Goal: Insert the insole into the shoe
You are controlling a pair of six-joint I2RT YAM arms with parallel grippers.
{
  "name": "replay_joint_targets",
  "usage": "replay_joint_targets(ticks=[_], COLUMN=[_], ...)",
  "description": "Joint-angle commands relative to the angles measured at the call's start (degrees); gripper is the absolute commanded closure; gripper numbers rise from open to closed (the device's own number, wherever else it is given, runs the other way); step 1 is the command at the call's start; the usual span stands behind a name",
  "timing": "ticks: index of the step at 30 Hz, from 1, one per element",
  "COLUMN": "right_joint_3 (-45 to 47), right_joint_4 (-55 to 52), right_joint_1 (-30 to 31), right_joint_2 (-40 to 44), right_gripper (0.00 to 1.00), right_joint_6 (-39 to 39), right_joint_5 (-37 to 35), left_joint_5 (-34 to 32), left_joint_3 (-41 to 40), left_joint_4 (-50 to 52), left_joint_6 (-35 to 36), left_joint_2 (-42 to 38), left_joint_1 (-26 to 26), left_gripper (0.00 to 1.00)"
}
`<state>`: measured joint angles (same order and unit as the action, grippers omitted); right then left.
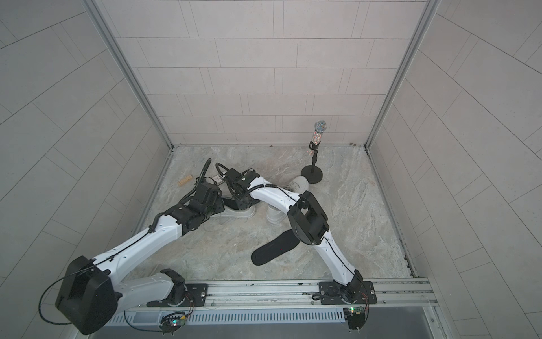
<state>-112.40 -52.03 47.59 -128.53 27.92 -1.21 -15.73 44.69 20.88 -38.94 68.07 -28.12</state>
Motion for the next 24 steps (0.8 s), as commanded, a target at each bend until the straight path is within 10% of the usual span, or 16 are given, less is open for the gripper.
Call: replay_joint_targets(ticks=[1, 13, 19, 24], right_joint_3=[7.40, 23.55, 25.37, 30.99], right_joint_4=[1.82, 36.98, 41.02, 40.23], right_joint_1=[-0.56, 2.95, 2.25, -1.97], right_joint_2=[4.92, 11.20, 12.59, 17.93], right_gripper=[0.68, 0.43, 0.38, 0.36], right_joint_6=[4.17, 36.48, 40.49, 35.87], right_joint_5=[1.43, 20.09, 24.31, 21.84], left_joint_5=[-6.38, 0.23, 3.10, 2.33], left_joint_3=[2.83, 13.71, 19.20, 14.93], left_joint_4=[-0.32, -3.18, 6.38, 13.90], left_joint_6=[0.70, 12.39, 12.10, 4.95], left_joint_2=[1.17, 14.41, 14.98, 8.82], left_joint_1=[1.68, 8.20, 9.37, 8.70], left_gripper=[1.00, 0.99, 0.42, 0.30])
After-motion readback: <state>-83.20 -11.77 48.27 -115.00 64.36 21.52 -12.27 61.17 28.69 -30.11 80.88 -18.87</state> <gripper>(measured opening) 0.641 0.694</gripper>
